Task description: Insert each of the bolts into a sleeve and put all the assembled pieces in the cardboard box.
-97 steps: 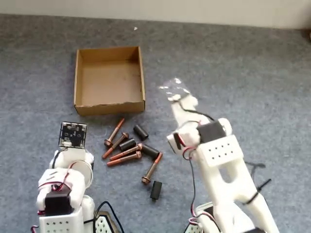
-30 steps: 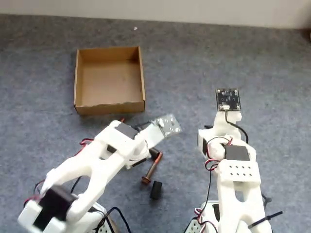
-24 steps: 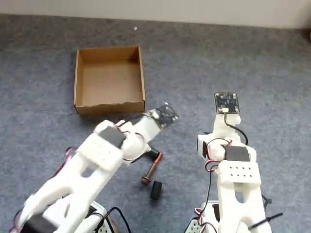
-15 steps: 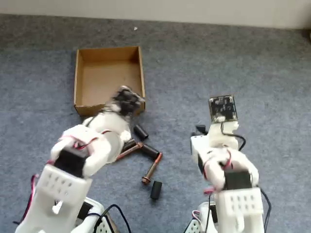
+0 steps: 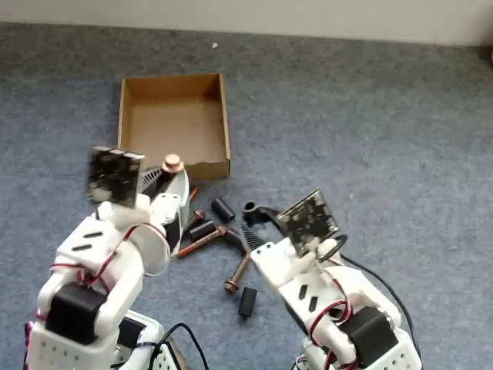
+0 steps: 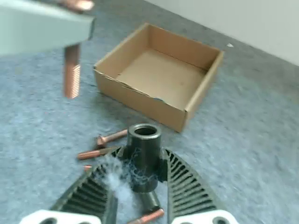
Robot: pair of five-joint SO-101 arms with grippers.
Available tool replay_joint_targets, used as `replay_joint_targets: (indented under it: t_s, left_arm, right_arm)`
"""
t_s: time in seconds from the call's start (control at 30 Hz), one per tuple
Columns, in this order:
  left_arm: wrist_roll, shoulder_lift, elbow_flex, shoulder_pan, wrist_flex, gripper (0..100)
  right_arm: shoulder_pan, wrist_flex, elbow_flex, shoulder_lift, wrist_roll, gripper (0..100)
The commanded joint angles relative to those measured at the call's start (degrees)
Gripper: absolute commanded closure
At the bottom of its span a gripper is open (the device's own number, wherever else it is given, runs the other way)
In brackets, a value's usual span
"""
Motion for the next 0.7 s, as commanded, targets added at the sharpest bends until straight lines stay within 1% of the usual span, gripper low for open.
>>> replay_joint_targets:
  t_s: [0.0, 0.1, 0.2, 0.27, 0.37, 0.47, 0.53, 0.67]
  left_arm:
    - [3.96, -4.09, -2.33, -0.57, -7.12, 100]
    - [5.1, -5.32, -2.42, -0.57, -9.58, 100]
    - [6.33, -5.58, -2.59, -0.57, -10.73, 100]
    - [7.65, -5.58, -2.59, -0.57, -10.9, 100]
    - [9.76, -5.58, -2.15, -0.48, -10.64, 100]
    - [11.78, -5.58, -2.15, -0.48, -10.55, 100]
    - [12.4, -5.58, -2.15, 1.1, -10.55, 100]
    - [12.13, -5.58, -1.36, 7.52, -10.73, 100]
  right_arm:
    - [-4.09, -4.62, 0.13, 1.98, -0.18, 99.3]
    - [-6.29, -10.51, 3.91, 2.24, 0.0, 99.3]
    - [-7.34, -18.59, 9.54, 2.15, 0.35, 99.3]
    - [-7.34, -22.73, 12.44, 2.15, 2.46, 99.3]
    - [-7.34, -26.68, 14.64, 2.15, 4.04, 99.3]
    - [-7.34, -29.23, 14.81, 2.15, 4.04, 99.3]
    - [-7.34, -30.55, 14.81, 2.15, 4.04, 99.3]
    - [-7.34, -32.13, 14.81, 2.15, 4.04, 99.3]
